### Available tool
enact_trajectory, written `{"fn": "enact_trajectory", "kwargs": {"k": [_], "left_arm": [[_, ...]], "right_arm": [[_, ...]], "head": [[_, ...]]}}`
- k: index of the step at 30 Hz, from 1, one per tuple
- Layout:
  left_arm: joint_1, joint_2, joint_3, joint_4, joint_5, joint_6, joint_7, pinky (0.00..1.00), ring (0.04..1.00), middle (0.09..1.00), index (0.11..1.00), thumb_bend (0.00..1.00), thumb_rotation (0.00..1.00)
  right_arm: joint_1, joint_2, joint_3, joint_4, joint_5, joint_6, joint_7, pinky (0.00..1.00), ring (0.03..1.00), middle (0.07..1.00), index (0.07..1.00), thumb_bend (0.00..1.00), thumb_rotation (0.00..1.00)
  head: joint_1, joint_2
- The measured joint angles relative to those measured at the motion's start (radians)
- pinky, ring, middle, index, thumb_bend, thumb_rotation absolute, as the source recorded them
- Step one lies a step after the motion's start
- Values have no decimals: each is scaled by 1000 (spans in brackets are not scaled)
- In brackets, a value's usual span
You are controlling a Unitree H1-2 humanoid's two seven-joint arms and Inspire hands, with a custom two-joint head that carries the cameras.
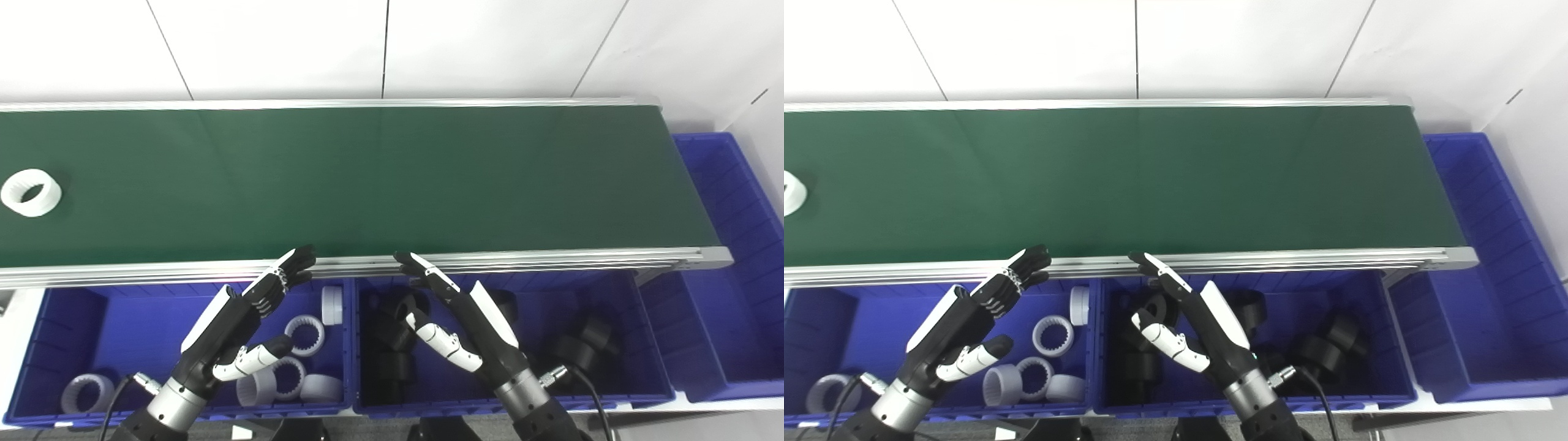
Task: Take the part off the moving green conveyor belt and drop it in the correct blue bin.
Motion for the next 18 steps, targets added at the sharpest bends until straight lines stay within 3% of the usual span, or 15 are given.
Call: {"fn": "enact_trajectory", "kwargs": {"k": [18], "left_arm": [[5, 0, 0, -1, 9, 0, 0, 919, 954, 958, 940, 411, 703]], "right_arm": [[0, 2, 3, 1, 1, 0, 0, 833, 887, 913, 906, 399, 878]], "head": [[6, -6]]}}
